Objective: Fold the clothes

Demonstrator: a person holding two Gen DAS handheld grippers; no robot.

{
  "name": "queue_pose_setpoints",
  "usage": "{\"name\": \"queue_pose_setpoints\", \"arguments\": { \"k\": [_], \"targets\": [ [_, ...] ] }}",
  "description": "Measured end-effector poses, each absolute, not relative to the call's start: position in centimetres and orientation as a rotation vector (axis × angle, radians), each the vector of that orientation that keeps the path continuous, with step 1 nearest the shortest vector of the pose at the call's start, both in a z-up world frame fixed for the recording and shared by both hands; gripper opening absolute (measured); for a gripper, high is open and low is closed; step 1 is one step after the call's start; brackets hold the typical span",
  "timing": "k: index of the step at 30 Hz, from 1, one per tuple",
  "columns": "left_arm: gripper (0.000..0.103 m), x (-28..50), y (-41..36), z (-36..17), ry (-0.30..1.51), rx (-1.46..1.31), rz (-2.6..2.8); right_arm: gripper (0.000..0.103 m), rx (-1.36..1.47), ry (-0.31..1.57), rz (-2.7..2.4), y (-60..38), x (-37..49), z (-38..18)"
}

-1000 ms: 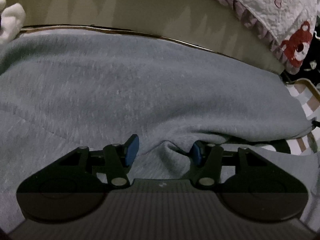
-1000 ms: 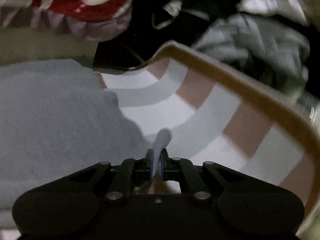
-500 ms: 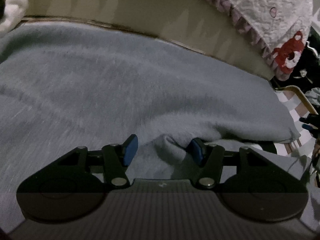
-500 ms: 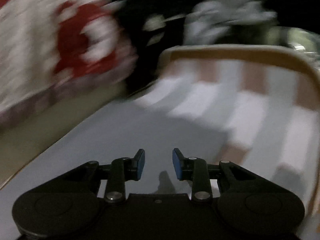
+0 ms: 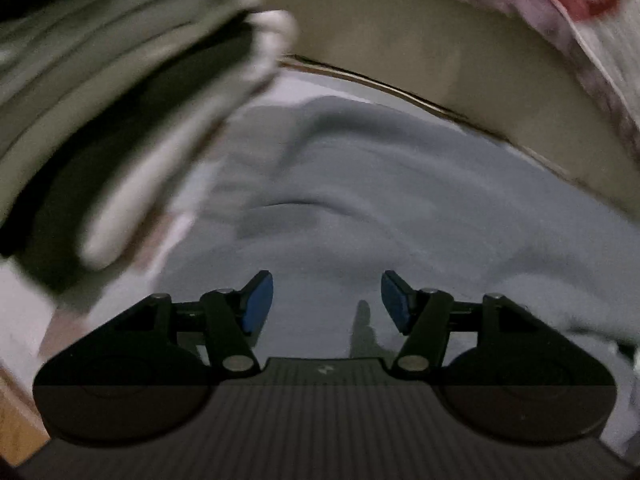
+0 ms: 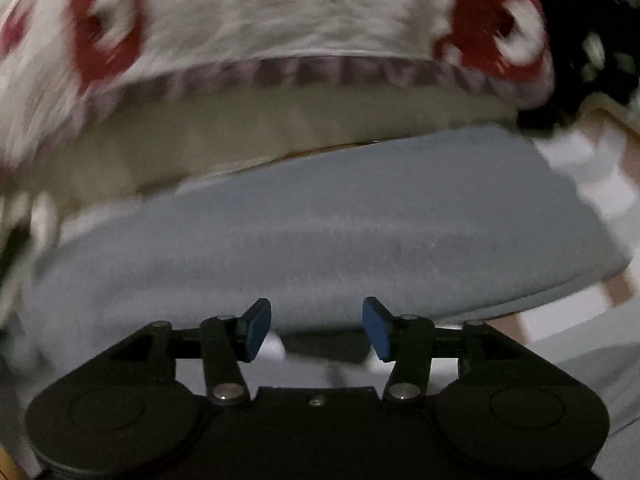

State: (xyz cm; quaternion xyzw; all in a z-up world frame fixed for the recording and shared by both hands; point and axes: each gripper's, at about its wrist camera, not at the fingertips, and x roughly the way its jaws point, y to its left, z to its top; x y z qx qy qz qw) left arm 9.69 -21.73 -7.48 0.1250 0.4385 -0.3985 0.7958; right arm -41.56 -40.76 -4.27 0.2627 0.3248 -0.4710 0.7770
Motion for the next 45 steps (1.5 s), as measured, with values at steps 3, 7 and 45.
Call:
{"name": "queue_pose_setpoints", "arguments": {
  "k": [3,7,45],
  "targets": [
    [0.060,10.8,-18.6,-7.3,0.944,0.239,-0.792,0.055,0.487,0.755,-1.023,-36.6,-42.4,-3.2],
    [0.069,12.2,-14.5,-7.0,0.945,0.200,-0.706,0.053,0.431,0.794,-1.051,-31.1,-43.5,-1.1],
    [0.057,9.3,-13.4,-11.0,1.123,0.250,-0.619,0.062,1.134,0.297,-1.563,-26.4,-75.4,-13.2]
  ]
}}
